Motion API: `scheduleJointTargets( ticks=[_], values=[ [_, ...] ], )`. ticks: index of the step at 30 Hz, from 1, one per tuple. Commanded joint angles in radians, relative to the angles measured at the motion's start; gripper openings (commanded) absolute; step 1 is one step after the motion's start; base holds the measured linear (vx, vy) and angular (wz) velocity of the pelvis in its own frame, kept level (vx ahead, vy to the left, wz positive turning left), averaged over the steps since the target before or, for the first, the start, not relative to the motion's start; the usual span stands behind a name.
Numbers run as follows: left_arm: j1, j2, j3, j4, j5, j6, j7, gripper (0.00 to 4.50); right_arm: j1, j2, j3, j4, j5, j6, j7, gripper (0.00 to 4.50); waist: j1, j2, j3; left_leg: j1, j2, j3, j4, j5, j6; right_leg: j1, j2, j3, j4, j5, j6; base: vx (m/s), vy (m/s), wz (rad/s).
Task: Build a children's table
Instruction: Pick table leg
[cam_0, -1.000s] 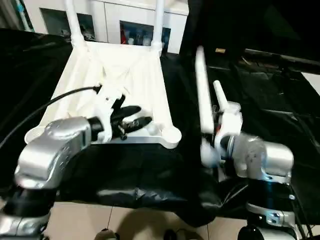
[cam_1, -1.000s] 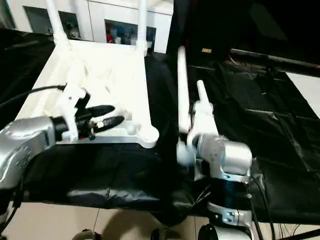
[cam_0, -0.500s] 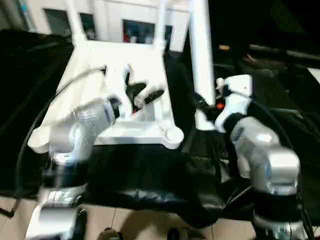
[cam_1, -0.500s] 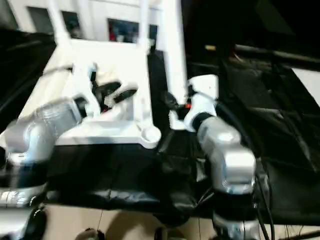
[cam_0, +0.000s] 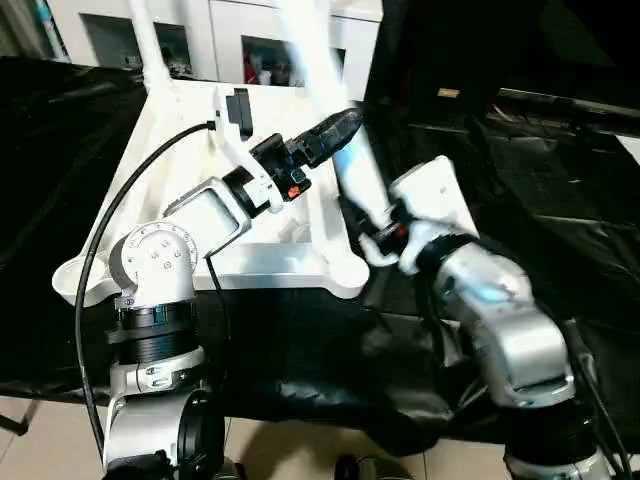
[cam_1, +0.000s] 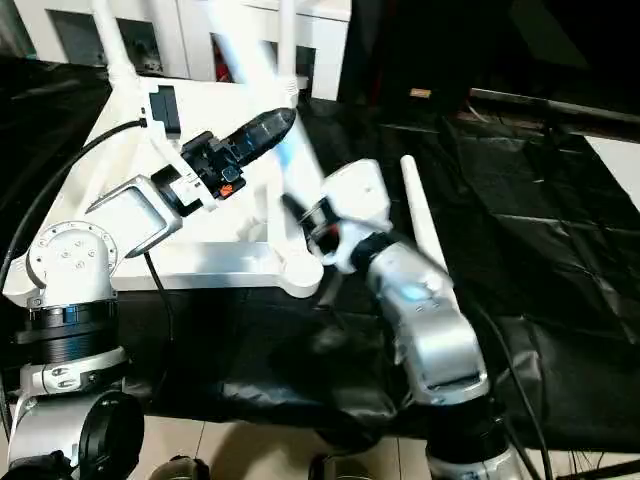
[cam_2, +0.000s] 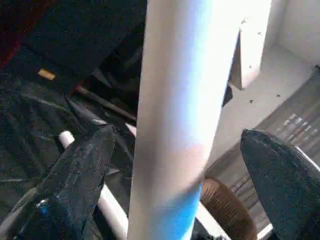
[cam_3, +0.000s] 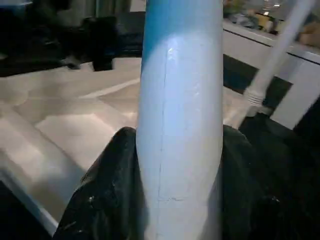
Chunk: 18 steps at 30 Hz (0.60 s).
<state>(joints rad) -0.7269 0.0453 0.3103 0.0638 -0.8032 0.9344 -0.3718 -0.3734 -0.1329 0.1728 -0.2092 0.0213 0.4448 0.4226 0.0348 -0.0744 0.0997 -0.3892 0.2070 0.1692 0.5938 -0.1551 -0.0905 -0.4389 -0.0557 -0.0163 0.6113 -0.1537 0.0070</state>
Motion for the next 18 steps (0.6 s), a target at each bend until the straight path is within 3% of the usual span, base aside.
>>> scheduleJointTargets(
  ticks=[1, 5, 10, 15, 16, 18],
  values=[
    [-0.014, -0.002, -0.027, 0.019, 0.028, -0.004, 0.044, 4.50, -0.004, -0.006, 0.015, 0.006, -0.028, -0.018, -0.007, 1.86, 0.001, 0.012, -0.078, 0.014, -0.003, 0.007, -0.061, -0.226, -0.004, 0.060, -0.032, 0.022, -0.069, -0.222, -0.121, 0.000, 0.000, 0.00],
    [-0.039, -0.032, 0.019, 0.068, 0.090, -0.060, 0.178, 4.15, -0.030, 0.000, 0.045, 0.054, -0.105, -0.003, -0.090, 1.86, 0.001, 0.007, -0.077, 0.011, -0.003, 0.006, -0.061, -0.222, -0.009, 0.062, -0.033, 0.022, -0.071, -0.242, -0.108, 0.000, 0.000, 0.00],
    [-0.050, -0.063, 0.058, 0.074, 0.095, -0.083, 0.253, 3.73, -0.045, 0.013, 0.058, 0.082, -0.131, -0.006, -0.131, 1.86, 0.001, 0.016, -0.075, 0.014, -0.005, 0.005, -0.061, -0.242, -0.018, 0.061, -0.034, 0.022, -0.073, -0.256, -0.099, 0.000, 0.000, 0.00],
    [-0.054, -0.081, 0.046, 0.088, 0.086, -0.105, 0.268, 3.30, -0.052, 0.015, 0.083, 0.089, -0.159, -0.018, -0.143, 1.86, -0.001, 0.016, -0.076, 0.014, -0.006, 0.005, -0.061, -0.251, -0.014, 0.061, -0.031, 0.021, -0.073, -0.239, -0.105, 0.000, 0.000, 0.00],
    [-0.052, -0.085, 0.039, 0.090, 0.084, -0.107, 0.262, 3.29, -0.050, 0.014, 0.087, 0.087, -0.164, -0.019, -0.143, 1.86, 0.000, 0.023, -0.076, 0.015, -0.005, 0.004, -0.062, -0.255, -0.015, 0.060, -0.032, 0.021, -0.073, -0.236, -0.108, 0.000, 0.000, 0.00],
    [-0.051, -0.087, 0.032, 0.090, 0.085, -0.108, 0.258, 3.23, -0.048, 0.015, 0.090, 0.086, -0.168, -0.019, -0.143, 1.86, -0.001, 0.020, -0.076, 0.015, -0.005, 0.004, -0.062, -0.258, -0.014, 0.061, -0.031, 0.021, -0.073, -0.229, -0.111, 0.000, 0.000, 0.00]
  ],
)
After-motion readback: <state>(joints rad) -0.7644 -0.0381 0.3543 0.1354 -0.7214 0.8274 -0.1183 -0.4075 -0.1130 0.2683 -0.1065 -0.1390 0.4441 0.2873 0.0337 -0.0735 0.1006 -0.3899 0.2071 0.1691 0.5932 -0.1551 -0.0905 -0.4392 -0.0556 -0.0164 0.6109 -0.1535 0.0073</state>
